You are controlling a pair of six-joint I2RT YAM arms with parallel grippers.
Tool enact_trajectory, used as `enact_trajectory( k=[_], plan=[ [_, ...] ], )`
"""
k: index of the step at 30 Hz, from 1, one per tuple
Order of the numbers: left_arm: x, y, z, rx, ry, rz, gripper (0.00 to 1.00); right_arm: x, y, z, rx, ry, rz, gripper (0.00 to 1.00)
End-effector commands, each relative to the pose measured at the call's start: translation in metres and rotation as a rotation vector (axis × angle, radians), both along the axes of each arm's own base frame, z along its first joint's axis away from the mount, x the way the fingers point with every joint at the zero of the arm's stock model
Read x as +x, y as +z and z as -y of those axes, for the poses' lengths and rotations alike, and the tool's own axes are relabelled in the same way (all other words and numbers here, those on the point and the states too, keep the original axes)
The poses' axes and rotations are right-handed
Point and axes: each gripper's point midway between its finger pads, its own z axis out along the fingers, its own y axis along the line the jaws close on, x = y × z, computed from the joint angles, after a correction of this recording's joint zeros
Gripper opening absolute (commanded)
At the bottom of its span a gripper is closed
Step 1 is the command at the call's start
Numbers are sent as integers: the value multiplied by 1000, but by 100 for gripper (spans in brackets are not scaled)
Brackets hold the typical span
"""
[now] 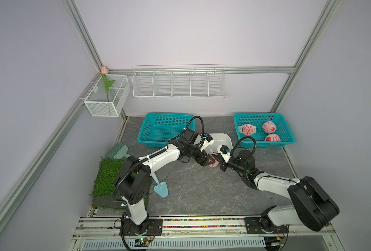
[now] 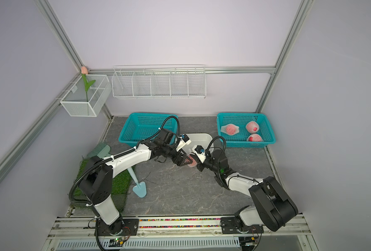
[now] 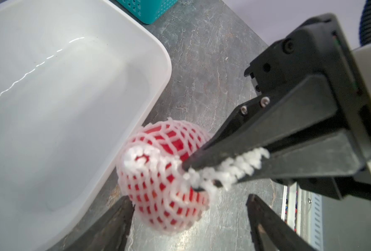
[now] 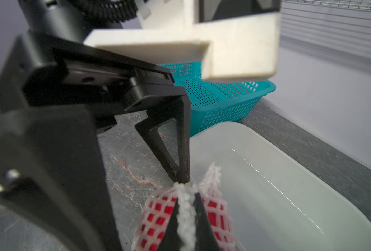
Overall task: Remove foam nets from apples
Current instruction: Remove the foam net from the apple.
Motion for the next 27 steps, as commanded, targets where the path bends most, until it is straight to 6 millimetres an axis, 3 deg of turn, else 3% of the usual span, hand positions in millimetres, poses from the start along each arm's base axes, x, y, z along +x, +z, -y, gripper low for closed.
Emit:
enact_trajectory(
  k=[1, 11, 15, 20, 27],
  plan=[
    [-1, -2, 10, -21, -76, 20, 82, -2, 11, -4, 26, 39, 2, 6],
    [-8, -7, 15, -40, -126, 45, 61, -3, 3, -6, 26, 48, -39, 6],
    [-9, 3, 19, -84, -128, 63, 56, -2, -4, -6, 24, 46, -59, 6],
    [-7, 8, 22, -106, -121, 69, 41, 0, -11, -5, 23, 29, -76, 7],
    [-6, 4, 22, -102, -118, 64, 26, 5, -17, -1, 40, -1, -133, 28]
  ],
)
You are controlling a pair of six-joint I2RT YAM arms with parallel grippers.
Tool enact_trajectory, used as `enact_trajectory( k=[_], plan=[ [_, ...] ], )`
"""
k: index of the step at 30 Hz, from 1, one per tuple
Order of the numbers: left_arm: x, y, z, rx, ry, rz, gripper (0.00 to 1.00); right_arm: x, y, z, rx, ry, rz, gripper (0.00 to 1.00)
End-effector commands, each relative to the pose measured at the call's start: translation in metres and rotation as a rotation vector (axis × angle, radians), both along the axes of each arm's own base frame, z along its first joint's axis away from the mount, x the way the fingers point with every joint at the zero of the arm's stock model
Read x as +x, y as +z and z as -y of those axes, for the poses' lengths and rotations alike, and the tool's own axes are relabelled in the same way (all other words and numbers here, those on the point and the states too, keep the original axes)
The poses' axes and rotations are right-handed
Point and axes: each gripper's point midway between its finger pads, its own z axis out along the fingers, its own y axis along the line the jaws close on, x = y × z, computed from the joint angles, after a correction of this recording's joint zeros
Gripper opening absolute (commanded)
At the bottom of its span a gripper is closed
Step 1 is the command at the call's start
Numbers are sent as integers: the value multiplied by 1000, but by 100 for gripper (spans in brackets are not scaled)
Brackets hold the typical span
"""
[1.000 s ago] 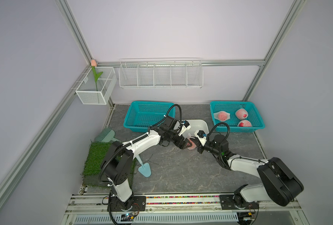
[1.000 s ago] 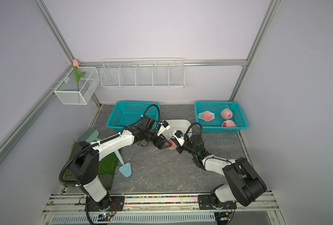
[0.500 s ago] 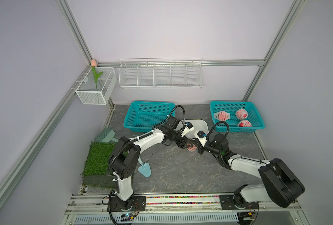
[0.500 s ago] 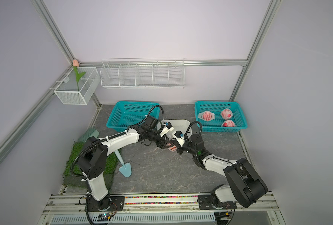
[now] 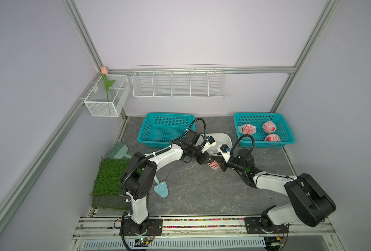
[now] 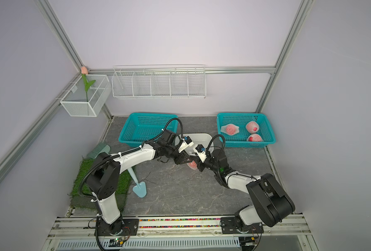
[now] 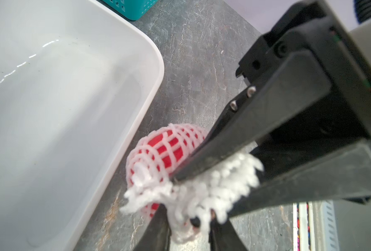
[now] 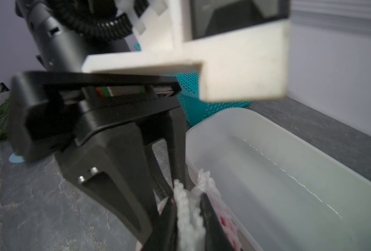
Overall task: Remove foam nets from apples
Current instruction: Remove the foam net from the apple.
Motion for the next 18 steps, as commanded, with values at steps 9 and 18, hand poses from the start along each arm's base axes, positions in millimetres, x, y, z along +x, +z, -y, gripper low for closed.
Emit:
enact_trajectory(
  k=[9, 18],
  plan=[
    [0, 20, 12, -77, -30, 58, 16, -5, 2, 3, 37, 35, -74, 80],
    [2, 21, 7, -68, -10, 103, 14, -22, 15, 11, 25, 127, -155, 89]
  ],
)
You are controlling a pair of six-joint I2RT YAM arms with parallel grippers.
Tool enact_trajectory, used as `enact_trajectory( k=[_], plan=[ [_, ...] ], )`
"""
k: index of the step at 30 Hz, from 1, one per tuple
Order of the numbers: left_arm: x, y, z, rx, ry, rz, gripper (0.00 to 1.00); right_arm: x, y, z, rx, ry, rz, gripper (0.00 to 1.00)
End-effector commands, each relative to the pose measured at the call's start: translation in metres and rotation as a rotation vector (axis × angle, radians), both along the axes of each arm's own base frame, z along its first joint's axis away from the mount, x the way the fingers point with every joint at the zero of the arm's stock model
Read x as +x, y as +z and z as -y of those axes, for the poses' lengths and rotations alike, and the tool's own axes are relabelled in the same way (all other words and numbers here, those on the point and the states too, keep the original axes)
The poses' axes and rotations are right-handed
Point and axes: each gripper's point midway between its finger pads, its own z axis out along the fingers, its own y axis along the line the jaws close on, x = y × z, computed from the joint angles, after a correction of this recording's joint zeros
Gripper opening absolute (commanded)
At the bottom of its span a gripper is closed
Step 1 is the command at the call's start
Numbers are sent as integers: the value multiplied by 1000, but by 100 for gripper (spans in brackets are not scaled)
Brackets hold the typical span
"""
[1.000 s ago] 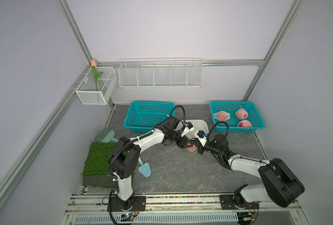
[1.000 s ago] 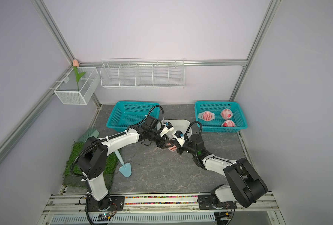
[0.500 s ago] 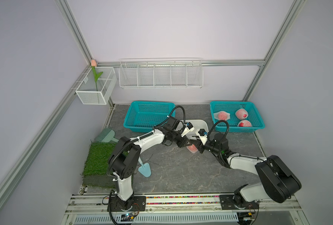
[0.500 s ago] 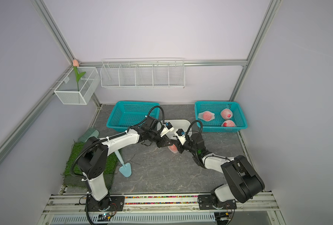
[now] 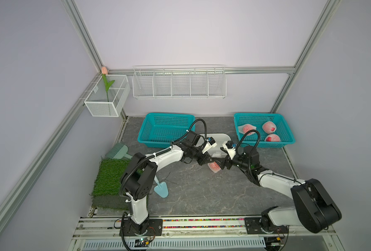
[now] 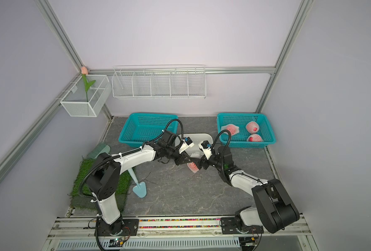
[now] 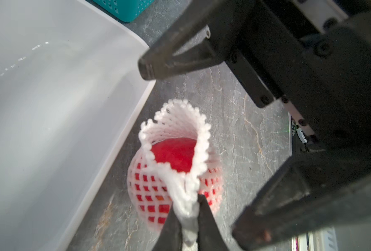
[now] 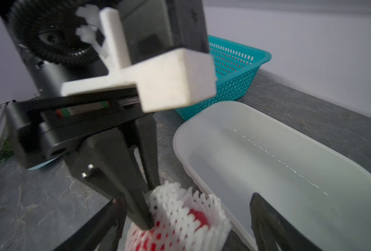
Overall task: Remove foam nets from apples
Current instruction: Remove the foam net from the apple.
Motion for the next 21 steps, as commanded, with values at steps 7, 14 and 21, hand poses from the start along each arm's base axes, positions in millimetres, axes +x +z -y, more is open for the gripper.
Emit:
enact_trajectory(
  k=[7, 14, 21],
  plan=[
    [4, 21, -3, -30, 4, 133, 15, -28, -7, 10, -25, 55, -88, 89],
    [1, 32, -8, -42, 6, 173, 15, -27, -21, 12, -25, 46, -141, 89],
    [-6, 33, -9, -57, -17, 182, 15, -15, -16, 2, 63, 61, -104, 95]
  ],
)
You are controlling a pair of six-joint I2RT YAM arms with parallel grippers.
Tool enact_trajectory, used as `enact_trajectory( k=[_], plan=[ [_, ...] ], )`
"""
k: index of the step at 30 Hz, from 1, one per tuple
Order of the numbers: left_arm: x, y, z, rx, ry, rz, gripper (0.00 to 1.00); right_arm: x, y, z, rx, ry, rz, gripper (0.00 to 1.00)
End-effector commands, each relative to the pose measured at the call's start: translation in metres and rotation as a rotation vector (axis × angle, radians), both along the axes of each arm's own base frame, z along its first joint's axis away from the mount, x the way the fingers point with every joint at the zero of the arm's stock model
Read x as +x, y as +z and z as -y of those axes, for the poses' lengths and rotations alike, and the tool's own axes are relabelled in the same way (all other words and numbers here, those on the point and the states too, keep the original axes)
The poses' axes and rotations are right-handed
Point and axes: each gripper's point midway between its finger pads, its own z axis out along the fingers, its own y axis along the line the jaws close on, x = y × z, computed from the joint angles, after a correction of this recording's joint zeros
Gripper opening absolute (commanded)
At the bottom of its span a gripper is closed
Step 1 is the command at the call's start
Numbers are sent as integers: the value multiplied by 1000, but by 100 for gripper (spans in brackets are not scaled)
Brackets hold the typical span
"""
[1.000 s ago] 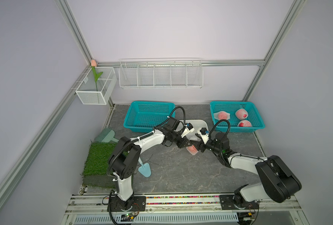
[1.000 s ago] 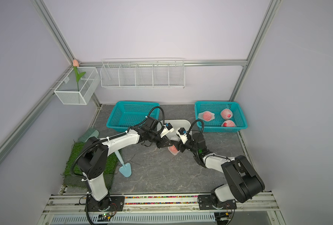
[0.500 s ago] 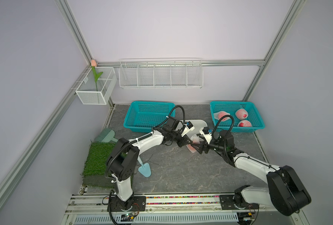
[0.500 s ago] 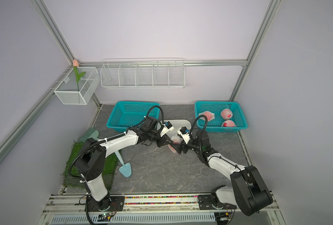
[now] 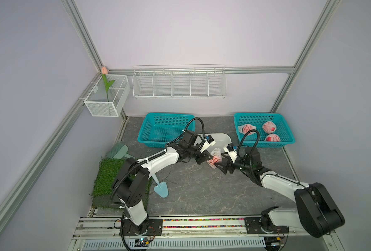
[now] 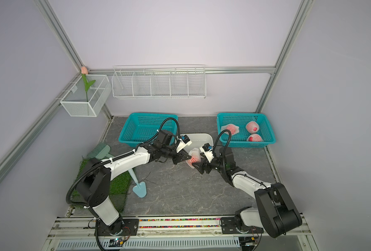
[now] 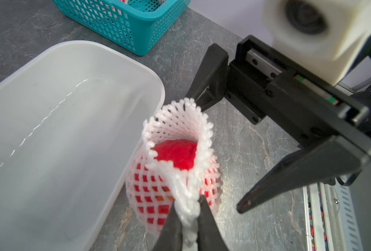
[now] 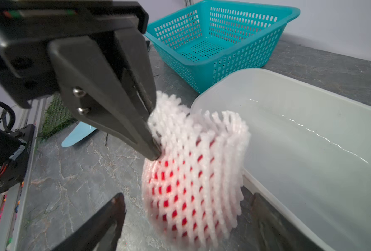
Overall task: Remove foam nets from apples
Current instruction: Remove the foam net from the apple.
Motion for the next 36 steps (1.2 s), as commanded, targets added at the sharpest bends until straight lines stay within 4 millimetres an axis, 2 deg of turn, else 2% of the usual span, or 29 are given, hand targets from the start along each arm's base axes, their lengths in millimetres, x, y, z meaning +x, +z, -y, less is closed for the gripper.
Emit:
enact_trajectory(
  k=[1, 3, 5, 8, 11, 23, 26, 29, 34, 36],
  plan=[
    [-6, 7, 1, -19, -40, 47, 15, 2, 13, -8, 86, 32, 51, 96],
    [-7, 6, 2, -16, -45, 49, 15, 5, 17, -11, 115, 39, 60, 100],
    [-8, 6, 3, -13, -48, 54, 15, 6, 18, -14, 131, 51, 47, 96],
    [-7, 9, 4, -20, -47, 67, 15, 4, 13, -18, 137, 83, 12, 83],
    [-6, 10, 4, -20, -44, 73, 15, 4, 13, -17, 137, 78, 22, 77],
    [-5, 4, 6, -6, -52, 61, 15, 8, 6, -18, 107, 77, 7, 30],
    [-4, 3, 8, -5, -53, 55, 16, 9, 7, -19, 110, 76, 11, 23],
    [-3, 0, 8, 1, -50, 47, 24, 10, 11, -19, 120, 76, 19, 17],
    [0, -5, 8, 17, -33, 41, 46, 11, 13, -21, 120, 80, 15, 15],
    [2, -5, 6, 17, -21, 58, 55, 10, 12, -21, 108, 83, 14, 10]
  ],
)
